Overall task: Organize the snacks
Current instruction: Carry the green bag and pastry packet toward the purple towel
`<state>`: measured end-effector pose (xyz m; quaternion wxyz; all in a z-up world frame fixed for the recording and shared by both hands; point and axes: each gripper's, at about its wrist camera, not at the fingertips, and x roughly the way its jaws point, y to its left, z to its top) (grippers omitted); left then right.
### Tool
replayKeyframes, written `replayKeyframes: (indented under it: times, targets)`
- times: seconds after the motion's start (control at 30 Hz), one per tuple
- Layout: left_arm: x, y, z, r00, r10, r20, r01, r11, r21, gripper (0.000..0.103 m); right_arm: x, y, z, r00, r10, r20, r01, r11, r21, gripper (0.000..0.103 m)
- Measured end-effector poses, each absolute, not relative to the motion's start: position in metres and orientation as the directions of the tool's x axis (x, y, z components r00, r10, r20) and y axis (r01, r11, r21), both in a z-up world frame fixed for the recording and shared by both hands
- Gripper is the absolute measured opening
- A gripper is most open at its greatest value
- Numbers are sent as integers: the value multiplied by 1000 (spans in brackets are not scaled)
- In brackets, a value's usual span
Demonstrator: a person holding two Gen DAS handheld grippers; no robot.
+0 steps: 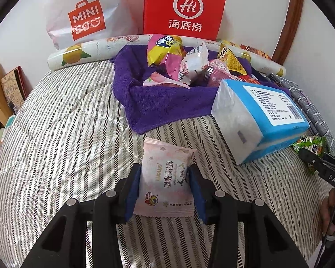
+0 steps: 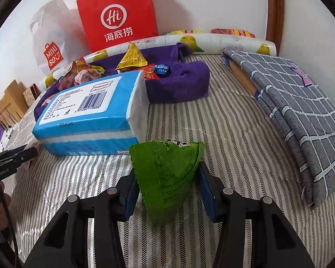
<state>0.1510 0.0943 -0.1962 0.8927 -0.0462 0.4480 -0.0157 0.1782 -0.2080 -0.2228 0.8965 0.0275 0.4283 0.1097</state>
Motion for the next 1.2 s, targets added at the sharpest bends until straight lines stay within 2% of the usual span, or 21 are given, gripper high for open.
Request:
replayKeyframes:
  times: [0.53,0.9,1.2]
  targets:
    - [144,102,-191,598,-94,-796,-33,989,-142,39,178,-210,-221,608,236,-758,-185,971,154,47]
    - [124,81,-159,602,-166,-781,35,983,-182,38,162,-200,-219,608,222,-762,-218,970,109,47]
    - [118,57,-131,612,-207,-763,74,976,-205,39,139,-213,-182,647,276,-711,-209,961,182,47]
